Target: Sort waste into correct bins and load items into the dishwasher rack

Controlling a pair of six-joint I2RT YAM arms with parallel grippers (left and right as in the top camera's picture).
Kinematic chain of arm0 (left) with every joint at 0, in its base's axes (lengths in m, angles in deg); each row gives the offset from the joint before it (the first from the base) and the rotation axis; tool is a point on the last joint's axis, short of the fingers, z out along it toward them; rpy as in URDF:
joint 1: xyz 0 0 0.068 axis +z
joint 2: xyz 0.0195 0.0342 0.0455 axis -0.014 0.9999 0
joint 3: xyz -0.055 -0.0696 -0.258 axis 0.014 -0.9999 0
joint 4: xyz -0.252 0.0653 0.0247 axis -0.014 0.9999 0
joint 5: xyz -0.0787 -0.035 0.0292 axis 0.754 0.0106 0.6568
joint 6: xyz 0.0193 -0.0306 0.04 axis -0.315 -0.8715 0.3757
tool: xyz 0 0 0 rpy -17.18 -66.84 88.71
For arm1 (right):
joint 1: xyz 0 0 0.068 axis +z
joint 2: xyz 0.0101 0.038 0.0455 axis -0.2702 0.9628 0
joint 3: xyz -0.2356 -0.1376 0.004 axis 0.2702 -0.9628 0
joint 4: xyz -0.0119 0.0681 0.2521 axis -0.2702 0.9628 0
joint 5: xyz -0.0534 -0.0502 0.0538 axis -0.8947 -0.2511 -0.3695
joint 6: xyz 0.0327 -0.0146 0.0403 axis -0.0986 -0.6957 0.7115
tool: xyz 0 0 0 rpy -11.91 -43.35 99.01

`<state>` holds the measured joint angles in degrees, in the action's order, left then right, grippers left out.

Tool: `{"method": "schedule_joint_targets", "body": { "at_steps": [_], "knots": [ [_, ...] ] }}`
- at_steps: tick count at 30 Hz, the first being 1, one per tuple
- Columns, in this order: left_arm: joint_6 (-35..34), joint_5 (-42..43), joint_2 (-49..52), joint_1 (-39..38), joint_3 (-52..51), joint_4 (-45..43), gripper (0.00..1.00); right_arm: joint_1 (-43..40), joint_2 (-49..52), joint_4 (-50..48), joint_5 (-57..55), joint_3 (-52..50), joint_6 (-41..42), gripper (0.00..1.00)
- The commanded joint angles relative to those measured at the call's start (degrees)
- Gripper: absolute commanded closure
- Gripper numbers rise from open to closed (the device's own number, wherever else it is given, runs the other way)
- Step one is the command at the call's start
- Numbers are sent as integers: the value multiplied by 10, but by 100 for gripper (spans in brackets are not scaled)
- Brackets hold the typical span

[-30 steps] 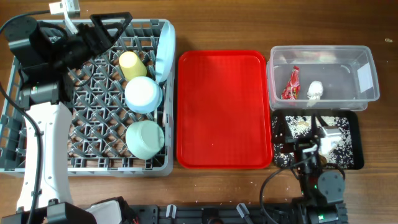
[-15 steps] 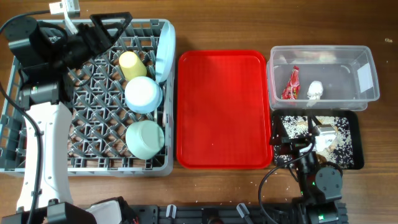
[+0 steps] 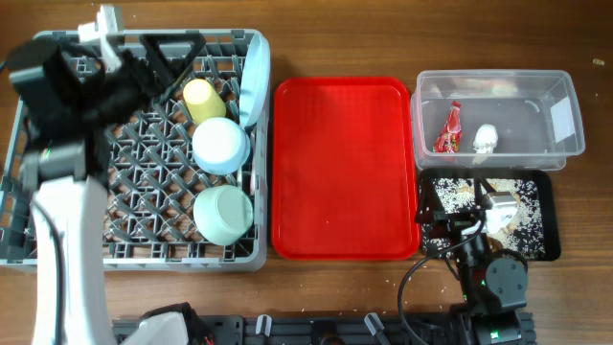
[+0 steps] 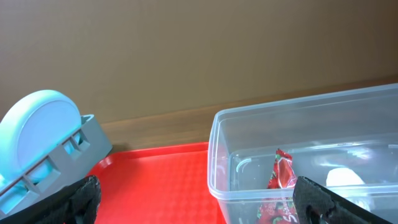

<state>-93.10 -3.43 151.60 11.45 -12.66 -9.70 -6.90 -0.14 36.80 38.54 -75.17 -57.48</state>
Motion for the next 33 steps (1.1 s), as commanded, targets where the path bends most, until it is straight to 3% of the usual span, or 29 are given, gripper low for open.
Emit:
{"method": "schedule_joint_targets", "body": {
  "at_steps": [1,2,4,9,13,15,20,22,27,31,33],
  "knots": [
    [63,-243,-146,-48,-26,139,0,-2,-5,-2,8,-1,-10,0],
    [63,-339,-195,-79,-49,180,0,-2,-5,-2,8,-1,-10,0],
    [63,-442,-299,-134,-107,217,0,-2,-5,-2,8,-1,-10,0],
    [63,-514,-523,-165,-247,222,0,-2,-5,-2,8,-1,-10,0],
    [63,-555,-621,-165,-342,202,0,-2,-5,-2,8,-1,-10,0],
    [63,-568,-669,-165,-419,139,0,-2,-5,-2,8,-1,-10,0],
    [61,-565,-736,-165,-618,-254,0,-2,-5,-2,8,-1,-10,0],
    [61,-565,-737,-161,-654,-304,0,-2,-5,-2,8,-1,-10,0],
    [61,-566,-737,-149,-698,-275,0,-2,-5,-2,8,-1,-10,0],
    [71,-566,-737,-112,-699,-157,0,-2,-5,-2,8,-1,-10,0],
    [157,-561,-737,-104,-699,-155,0,-2,-5,-2,8,-1,-10,0]
  ]
}}
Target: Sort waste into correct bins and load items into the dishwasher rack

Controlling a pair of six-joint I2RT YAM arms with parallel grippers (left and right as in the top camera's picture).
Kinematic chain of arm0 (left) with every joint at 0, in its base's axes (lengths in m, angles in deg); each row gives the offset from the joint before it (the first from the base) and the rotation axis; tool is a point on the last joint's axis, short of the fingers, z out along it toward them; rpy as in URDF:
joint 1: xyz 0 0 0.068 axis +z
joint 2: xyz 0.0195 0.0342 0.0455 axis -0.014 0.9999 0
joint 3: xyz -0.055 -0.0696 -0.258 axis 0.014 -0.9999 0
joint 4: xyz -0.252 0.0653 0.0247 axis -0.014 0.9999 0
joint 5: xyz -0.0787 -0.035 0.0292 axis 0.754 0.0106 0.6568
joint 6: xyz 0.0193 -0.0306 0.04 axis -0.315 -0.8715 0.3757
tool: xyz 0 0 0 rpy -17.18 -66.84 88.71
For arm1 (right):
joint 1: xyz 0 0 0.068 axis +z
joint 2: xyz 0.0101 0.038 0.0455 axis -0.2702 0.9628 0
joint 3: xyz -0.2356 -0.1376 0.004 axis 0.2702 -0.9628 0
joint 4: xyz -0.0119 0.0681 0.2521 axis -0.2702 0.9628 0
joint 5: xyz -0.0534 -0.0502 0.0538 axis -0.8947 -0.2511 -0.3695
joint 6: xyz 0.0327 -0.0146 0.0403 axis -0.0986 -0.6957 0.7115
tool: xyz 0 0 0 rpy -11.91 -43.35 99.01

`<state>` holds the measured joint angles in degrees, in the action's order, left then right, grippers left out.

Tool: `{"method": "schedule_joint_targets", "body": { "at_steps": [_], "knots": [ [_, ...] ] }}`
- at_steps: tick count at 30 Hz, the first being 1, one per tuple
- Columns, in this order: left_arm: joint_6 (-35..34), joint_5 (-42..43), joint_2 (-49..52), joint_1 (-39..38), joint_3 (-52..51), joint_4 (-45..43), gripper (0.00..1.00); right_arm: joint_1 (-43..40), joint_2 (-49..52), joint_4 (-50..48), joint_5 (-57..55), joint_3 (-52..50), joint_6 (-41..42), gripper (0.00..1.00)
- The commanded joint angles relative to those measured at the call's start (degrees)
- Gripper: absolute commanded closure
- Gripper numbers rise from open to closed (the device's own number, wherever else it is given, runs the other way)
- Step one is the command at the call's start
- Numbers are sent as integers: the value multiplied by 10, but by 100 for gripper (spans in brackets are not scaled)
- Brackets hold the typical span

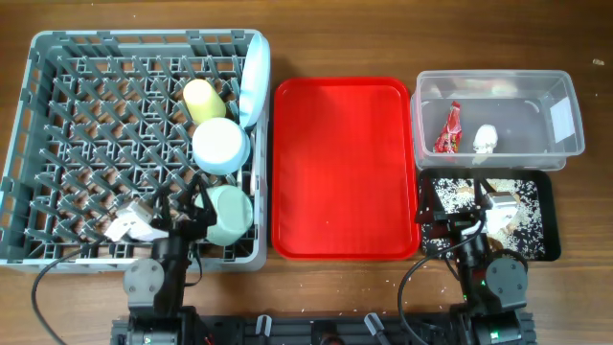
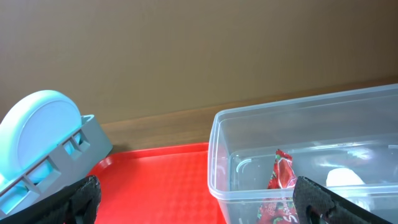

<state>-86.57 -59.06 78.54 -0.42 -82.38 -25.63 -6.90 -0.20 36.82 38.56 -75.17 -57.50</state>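
Observation:
The grey dishwasher rack holds a yellow cup, a pale blue bowl, a green cup and an upright pale blue plate. A red wrapper and a white crumpled scrap lie in the clear bin. Crumbs and pale scraps cover the black tray. My left gripper rests open over the rack's near edge, beside the green cup. At the black tray's near left corner, my right gripper is open and holds nothing.
A bare red tray lies between the rack and the bins. In the right wrist view, the plate stands at the left and the bin's wall at the right, with the wrapper inside.
My left arm was stretched over the rack's far left corner. It is now drawn back to the near edge of the rack, with its gripper open. Nothing else has moved.

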Motion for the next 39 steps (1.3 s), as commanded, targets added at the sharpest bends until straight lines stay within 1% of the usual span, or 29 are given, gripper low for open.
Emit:
{"method": "schedule_joint_targets", "body": {
  "at_steps": [1,3,5,7,39],
  "knots": [
    [153,-4,-6,13,-2,4,0,-2,-4,-3,8,-1,-10,0],
    [271,7,-6,2,-2,5,0,-2,-4,-3,8,-1,-10,0],
    [338,7,-6,-11,-2,5,0,-2,-4,-3,7,-1,-10,0],
    [373,6,-6,-20,-2,5,0,-2,-4,-3,8,-1,-10,0],
    [371,6,-4,-21,-2,4,0,-2,-4,-3,8,-1,-10,0]
  ]
}}
